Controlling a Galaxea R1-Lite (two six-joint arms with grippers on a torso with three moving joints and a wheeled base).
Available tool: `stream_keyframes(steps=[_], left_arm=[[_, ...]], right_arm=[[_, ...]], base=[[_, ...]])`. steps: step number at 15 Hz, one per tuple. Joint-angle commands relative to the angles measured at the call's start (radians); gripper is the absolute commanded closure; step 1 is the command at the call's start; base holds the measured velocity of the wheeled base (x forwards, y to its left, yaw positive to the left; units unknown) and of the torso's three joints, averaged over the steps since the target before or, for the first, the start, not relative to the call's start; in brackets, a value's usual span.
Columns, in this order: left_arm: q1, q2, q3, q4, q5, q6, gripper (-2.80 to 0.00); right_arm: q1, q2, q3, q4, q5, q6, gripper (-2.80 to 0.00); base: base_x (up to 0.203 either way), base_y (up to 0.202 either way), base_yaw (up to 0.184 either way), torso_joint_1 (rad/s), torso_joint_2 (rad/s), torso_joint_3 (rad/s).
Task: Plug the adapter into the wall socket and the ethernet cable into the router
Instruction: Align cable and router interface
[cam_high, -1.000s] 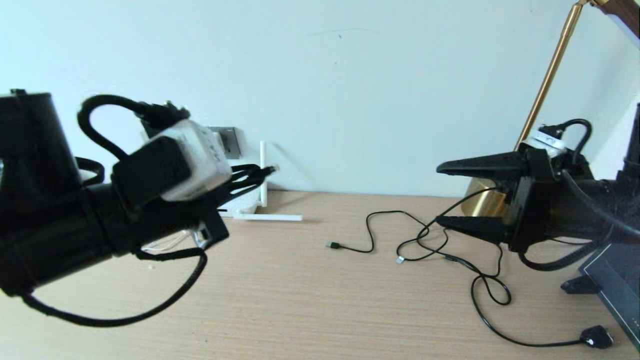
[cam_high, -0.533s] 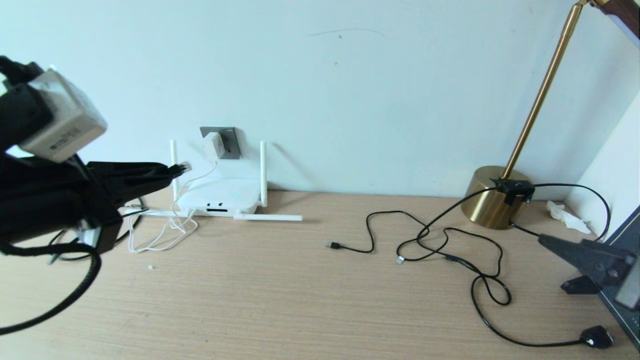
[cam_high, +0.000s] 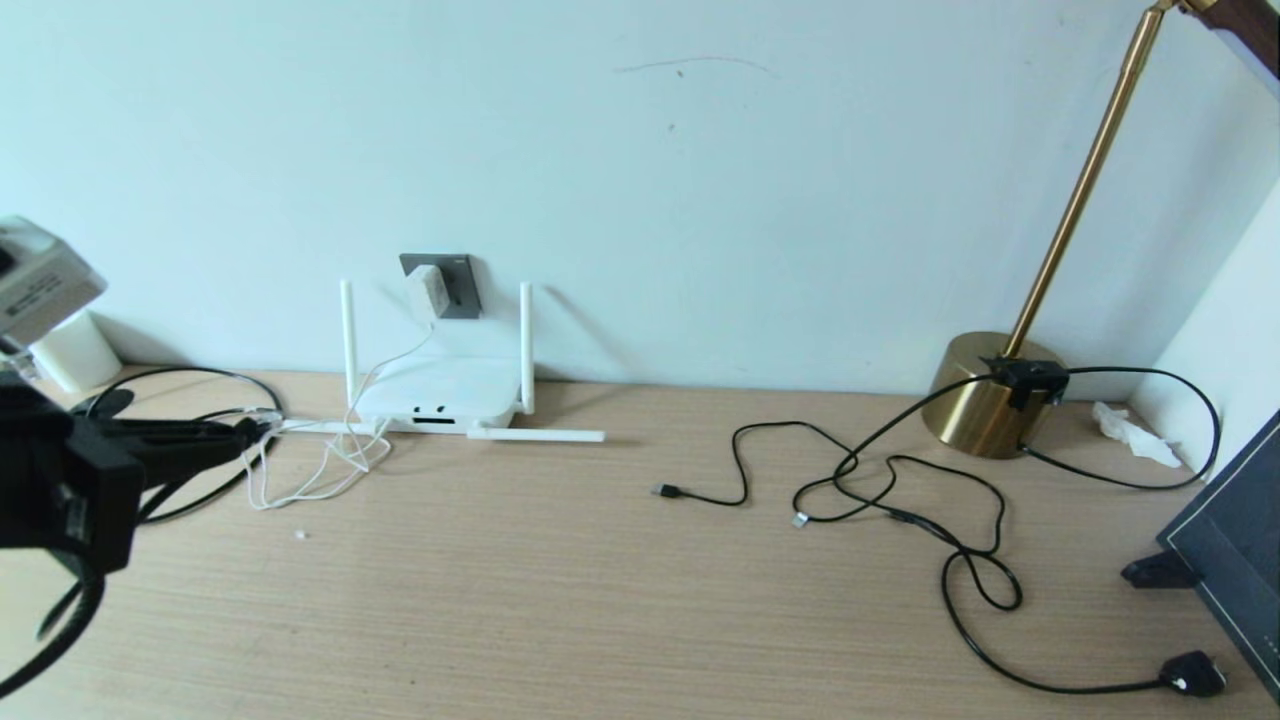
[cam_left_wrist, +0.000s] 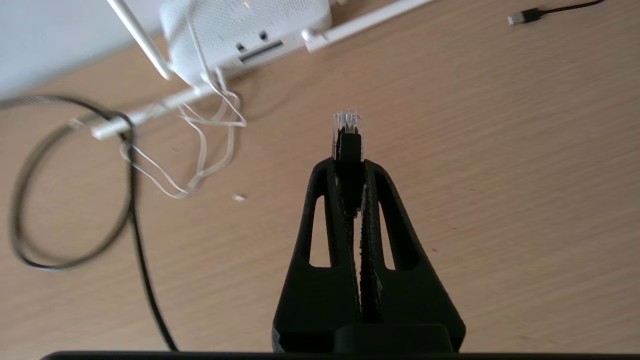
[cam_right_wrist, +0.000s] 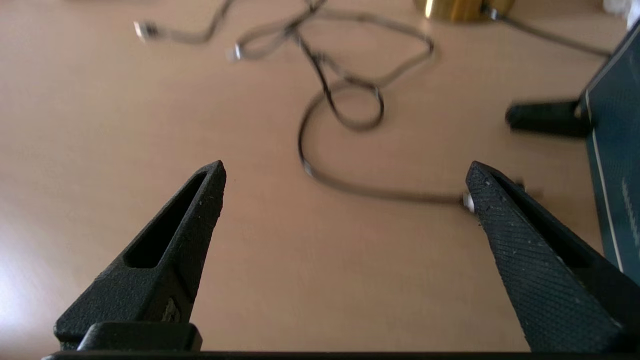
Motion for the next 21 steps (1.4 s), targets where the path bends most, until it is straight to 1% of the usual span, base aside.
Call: stream_keyframes(steps=[1, 3, 5, 7, 8, 9, 10, 11, 12, 13, 14, 15, 16, 17, 18, 20, 21], left_arm=[[0.056, 0.053, -0.005, 0.008, -0.058, -0.054, 0.0], [0.07, 0.097, 0.004, -0.028, -0.074, -0.142, 0.0], [0.067, 0.1, 0.051, -0.09, -0.073, -0.153, 0.0], [0.053, 0.092, 0.142, -0.185, -0.071, -0.158, 0.0], [0.034, 0.091, 0.179, -0.241, -0.069, -0.163, 0.0], [0.001, 0.095, 0.227, -0.308, -0.057, -0.184, 0.0], [-0.037, 0.106, 0.25, -0.37, -0.016, -0.239, 0.0], [-0.064, 0.129, 0.25, -0.406, 0.02, -0.316, 0.0], [-0.092, 0.142, 0.247, -0.446, 0.055, -0.393, 0.0], [-0.123, 0.145, 0.26, -0.478, 0.095, -0.426, 0.0], [-0.148, 0.141, 0.286, -0.489, 0.118, -0.431, 0.0], [-0.188, 0.139, 0.305, -0.512, 0.137, -0.434, 0.0], [-0.228, 0.137, 0.337, -0.551, 0.161, -0.437, 0.0], [-0.26, 0.132, 0.384, -0.612, 0.195, -0.438, 0.0], [-0.277, 0.135, 0.428, -0.692, 0.226, -0.438, 0.0], [-0.293, 0.17, 0.517, -0.851, 0.265, -0.429, 0.0], [-0.294, 0.177, 0.559, -0.887, 0.288, -0.419, 0.0]], right_arm=[[0.001, -0.126, 0.053, 0.033, 0.005, -0.022, -2.8], [0.001, -0.124, 0.069, 0.102, 0.01, -0.039, -2.8], [0.001, -0.12, 0.06, 0.187, 0.014, -0.054, -2.8], [-0.003, -0.078, 0.057, 0.188, 0.014, -0.058, -2.8], [-0.016, -0.052, 0.056, 0.189, 0.014, -0.061, -2.8], [-0.064, -0.036, 0.056, 0.19, 0.014, -0.064, -2.8], [-0.149, -0.024, 0.057, 0.19, 0.015, -0.072, -2.8], [-0.222, -0.018, 0.057, 0.19, 0.023, -0.1, -2.8], [-0.264, -0.029, 0.057, 0.19, 0.046, -0.135, -2.8], [-0.265, -0.064, 0.057, 0.19, 0.058, -0.147, -2.8], [-0.241, -0.11, 0.058, 0.189, 0.065, -0.153, -2.8], [-0.23, -0.144, 0.061, 0.184, 0.069, -0.159, -2.8], [-0.238, -0.18, 0.061, 0.182, 0.071, -0.162, -2.8], [-0.252, -0.236, 0.059, 0.186, 0.07, -0.163, -2.8], [-0.262, -0.297, 0.053, 0.2, 0.065, -0.17, -2.8], [-0.274, -0.393, 0.037, 0.24, 0.052, -0.178, -2.8], [-0.277, -0.396, 0.032, 0.251, 0.045, -0.149, -2.8]], base=[[0.0, 0.0, 0.0, 0.0, 0.0, 0.0], [0.0, 0.0, 0.0, 0.0, 0.0, 0.0], [0.0, 0.0, 0.0, 0.0, 0.0, 0.0], [0.0, 0.0, 0.0, 0.0, 0.0, 0.0], [0.0, 0.0, 0.0, 0.0, 0.0, 0.0], [0.0, 0.0, 0.0, 0.0, 0.0, 0.0], [0.0, 0.0, 0.0, 0.0, 0.0, 0.0], [0.0, 0.0, 0.0, 0.0, 0.0, 0.0], [0.0, 0.0, 0.0, 0.0, 0.0, 0.0], [0.0, 0.0, 0.0, 0.0, 0.0, 0.0], [0.0, 0.0, 0.0, 0.0, 0.0, 0.0], [0.0, 0.0, 0.0, 0.0, 0.0, 0.0], [0.0, 0.0, 0.0, 0.0, 0.0, 0.0], [0.0, 0.0, 0.0, 0.0, 0.0, 0.0], [0.0, 0.0, 0.0, 0.0, 0.0, 0.0], [0.0, 0.0, 0.0, 0.0, 0.0, 0.0], [0.0, 0.0, 0.0, 0.0, 0.0, 0.0]])
